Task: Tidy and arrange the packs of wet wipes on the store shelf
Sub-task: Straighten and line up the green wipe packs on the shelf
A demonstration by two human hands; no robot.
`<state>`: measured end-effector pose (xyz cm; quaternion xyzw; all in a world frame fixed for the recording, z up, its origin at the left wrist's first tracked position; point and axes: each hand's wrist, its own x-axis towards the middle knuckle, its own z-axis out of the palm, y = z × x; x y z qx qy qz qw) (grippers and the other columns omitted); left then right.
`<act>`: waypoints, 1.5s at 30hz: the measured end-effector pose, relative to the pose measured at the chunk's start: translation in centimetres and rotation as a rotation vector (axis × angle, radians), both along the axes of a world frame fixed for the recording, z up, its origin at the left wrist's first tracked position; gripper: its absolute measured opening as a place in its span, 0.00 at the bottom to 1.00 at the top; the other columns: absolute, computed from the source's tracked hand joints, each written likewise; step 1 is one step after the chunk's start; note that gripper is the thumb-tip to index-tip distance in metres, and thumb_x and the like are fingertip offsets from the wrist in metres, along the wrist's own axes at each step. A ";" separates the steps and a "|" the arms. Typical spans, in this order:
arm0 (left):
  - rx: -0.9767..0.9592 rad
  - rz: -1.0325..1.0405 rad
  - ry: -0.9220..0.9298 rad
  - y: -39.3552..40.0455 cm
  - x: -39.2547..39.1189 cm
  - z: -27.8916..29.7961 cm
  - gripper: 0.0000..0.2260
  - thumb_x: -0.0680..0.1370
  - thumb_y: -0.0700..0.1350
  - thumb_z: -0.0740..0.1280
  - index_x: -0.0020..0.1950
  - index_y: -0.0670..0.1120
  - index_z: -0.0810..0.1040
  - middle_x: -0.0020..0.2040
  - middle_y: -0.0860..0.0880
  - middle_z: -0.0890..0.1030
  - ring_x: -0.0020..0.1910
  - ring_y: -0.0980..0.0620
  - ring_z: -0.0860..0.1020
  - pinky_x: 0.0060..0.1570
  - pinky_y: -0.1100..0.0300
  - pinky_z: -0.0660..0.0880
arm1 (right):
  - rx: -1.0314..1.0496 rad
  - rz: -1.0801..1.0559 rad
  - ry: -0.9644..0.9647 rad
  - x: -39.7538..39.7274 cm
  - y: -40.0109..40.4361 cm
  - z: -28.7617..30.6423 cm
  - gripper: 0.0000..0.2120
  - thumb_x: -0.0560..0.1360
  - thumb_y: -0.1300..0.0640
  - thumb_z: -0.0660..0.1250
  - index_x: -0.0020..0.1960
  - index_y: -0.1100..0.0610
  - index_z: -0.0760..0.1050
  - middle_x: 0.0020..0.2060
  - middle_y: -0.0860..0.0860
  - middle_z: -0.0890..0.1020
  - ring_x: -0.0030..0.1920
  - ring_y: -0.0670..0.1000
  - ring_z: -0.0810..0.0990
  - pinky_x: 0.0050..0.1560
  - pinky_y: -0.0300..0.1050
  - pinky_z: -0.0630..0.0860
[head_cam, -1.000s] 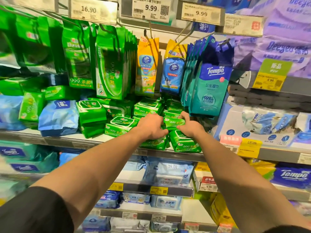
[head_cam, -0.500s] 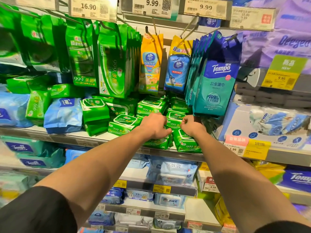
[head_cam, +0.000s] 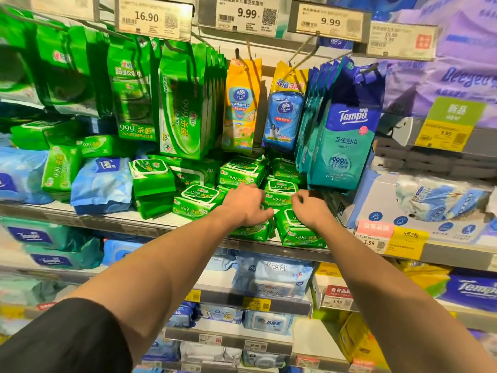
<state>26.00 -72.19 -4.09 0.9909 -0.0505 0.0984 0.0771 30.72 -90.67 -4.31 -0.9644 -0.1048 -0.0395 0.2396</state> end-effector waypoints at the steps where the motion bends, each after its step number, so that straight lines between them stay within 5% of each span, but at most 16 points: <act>1: 0.003 0.000 0.000 0.0 -0.1 0.1 0.23 0.75 0.64 0.62 0.55 0.47 0.80 0.55 0.46 0.77 0.55 0.45 0.74 0.54 0.48 0.75 | -0.001 0.037 -0.001 -0.4 -0.4 -0.1 0.15 0.80 0.44 0.56 0.55 0.52 0.74 0.51 0.59 0.81 0.52 0.60 0.79 0.54 0.51 0.75; 6: 0.008 -0.006 -0.032 -0.1 -0.7 0.1 0.23 0.75 0.62 0.62 0.58 0.46 0.79 0.56 0.44 0.76 0.59 0.43 0.73 0.55 0.47 0.74 | -0.138 0.084 0.104 -3.5 -2.2 0.0 0.48 0.61 0.21 0.56 0.71 0.50 0.67 0.67 0.56 0.72 0.67 0.60 0.71 0.67 0.59 0.69; 10: -0.006 0.021 -0.064 1.0 -1.0 0.1 0.26 0.75 0.64 0.62 0.60 0.45 0.78 0.60 0.42 0.75 0.62 0.41 0.72 0.58 0.45 0.74 | -0.137 -0.086 0.078 -5.7 -2.1 -0.3 0.54 0.59 0.21 0.63 0.73 0.53 0.57 0.70 0.59 0.61 0.69 0.65 0.67 0.65 0.62 0.70; 19: -0.048 0.042 -0.065 2.6 -2.3 -0.3 0.31 0.74 0.67 0.60 0.63 0.43 0.77 0.66 0.39 0.73 0.66 0.41 0.69 0.62 0.47 0.72 | -0.020 -0.235 -0.006 -8.3 -0.1 -2.8 0.39 0.64 0.37 0.75 0.64 0.51 0.58 0.64 0.62 0.64 0.66 0.67 0.66 0.61 0.59 0.70; 29: -0.079 0.027 -0.089 3.4 -3.1 -0.2 0.28 0.75 0.65 0.62 0.61 0.42 0.78 0.64 0.40 0.74 0.64 0.42 0.71 0.61 0.47 0.72 | 0.416 -0.408 -0.351 -6.4 3.7 -1.7 0.41 0.58 0.43 0.79 0.61 0.59 0.63 0.60 0.58 0.72 0.62 0.60 0.69 0.64 0.55 0.68; 34: -0.074 0.033 -0.099 3.5 -3.0 0.3 0.28 0.75 0.64 0.62 0.61 0.43 0.77 0.61 0.42 0.75 0.63 0.42 0.71 0.60 0.45 0.73 | 0.640 -0.425 -0.295 -4.4 6.0 -0.6 0.46 0.58 0.44 0.81 0.65 0.63 0.63 0.62 0.60 0.72 0.64 0.59 0.70 0.68 0.55 0.68; 40: -0.051 0.027 -0.109 3.7 -3.1 0.5 0.26 0.75 0.64 0.62 0.60 0.43 0.77 0.58 0.42 0.75 0.61 0.42 0.72 0.57 0.46 0.74 | 0.602 -0.464 -0.303 -1.8 7.9 -1.7 0.54 0.57 0.40 0.81 0.71 0.65 0.61 0.67 0.62 0.72 0.68 0.62 0.69 0.72 0.54 0.62; 45: -0.028 0.027 -0.066 3.6 -2.9 0.6 0.27 0.75 0.65 0.61 0.60 0.44 0.77 0.59 0.43 0.75 0.60 0.43 0.73 0.54 0.47 0.75 | 0.633 -0.407 -0.234 -1.0 7.8 -1.9 0.46 0.65 0.47 0.80 0.72 0.64 0.60 0.70 0.64 0.66 0.71 0.63 0.64 0.70 0.53 0.62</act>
